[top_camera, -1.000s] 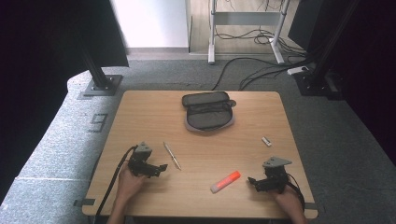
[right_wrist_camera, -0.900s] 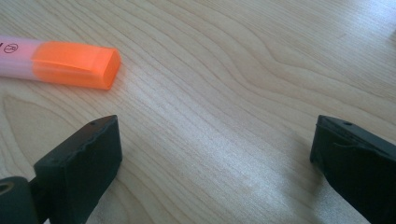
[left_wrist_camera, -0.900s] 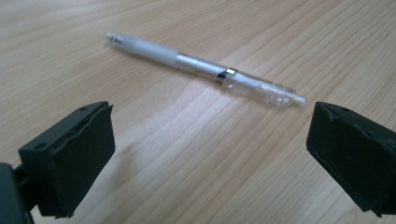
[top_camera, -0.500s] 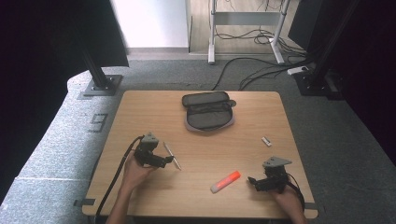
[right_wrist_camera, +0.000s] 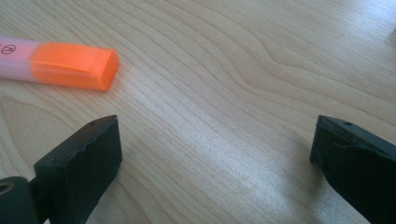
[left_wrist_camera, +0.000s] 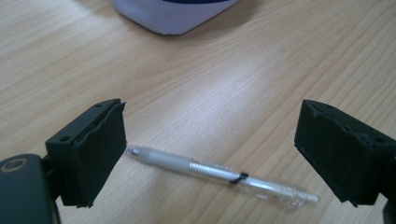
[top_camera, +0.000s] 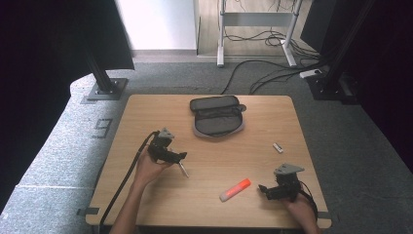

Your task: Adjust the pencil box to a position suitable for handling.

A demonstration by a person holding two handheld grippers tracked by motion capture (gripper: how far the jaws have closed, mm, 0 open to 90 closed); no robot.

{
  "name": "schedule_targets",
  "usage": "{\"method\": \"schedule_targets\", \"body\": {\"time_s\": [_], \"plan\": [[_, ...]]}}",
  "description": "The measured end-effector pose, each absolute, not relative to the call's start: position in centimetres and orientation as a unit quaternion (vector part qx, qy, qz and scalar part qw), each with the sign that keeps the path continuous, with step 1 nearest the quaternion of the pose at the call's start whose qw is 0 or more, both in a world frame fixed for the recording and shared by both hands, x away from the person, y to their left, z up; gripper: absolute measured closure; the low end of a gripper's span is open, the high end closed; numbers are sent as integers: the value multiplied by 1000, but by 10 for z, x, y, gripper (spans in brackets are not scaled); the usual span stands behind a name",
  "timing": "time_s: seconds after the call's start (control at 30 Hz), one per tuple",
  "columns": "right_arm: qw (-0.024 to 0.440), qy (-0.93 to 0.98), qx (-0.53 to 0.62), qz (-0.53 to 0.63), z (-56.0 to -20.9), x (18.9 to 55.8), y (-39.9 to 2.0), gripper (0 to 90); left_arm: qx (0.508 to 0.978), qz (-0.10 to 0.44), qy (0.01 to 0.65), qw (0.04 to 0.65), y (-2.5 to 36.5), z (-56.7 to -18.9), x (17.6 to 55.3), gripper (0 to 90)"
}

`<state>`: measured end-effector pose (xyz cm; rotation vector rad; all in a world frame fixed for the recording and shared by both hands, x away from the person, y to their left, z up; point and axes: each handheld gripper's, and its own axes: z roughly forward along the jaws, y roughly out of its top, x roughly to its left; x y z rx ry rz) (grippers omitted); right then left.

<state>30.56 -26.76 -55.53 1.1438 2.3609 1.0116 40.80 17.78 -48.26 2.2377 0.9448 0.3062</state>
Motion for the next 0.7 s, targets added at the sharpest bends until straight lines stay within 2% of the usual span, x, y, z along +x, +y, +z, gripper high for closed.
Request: {"method": "schedule_targets", "body": {"time_s": [0.37,0.7], "plan": [[164,828,401,355,-555,306,-268,18,862,118,361,336,160,-476,431,142],[164,828,401,355,-555,306,-268,18,868,121,360,319,148,-472,454,151]]}}
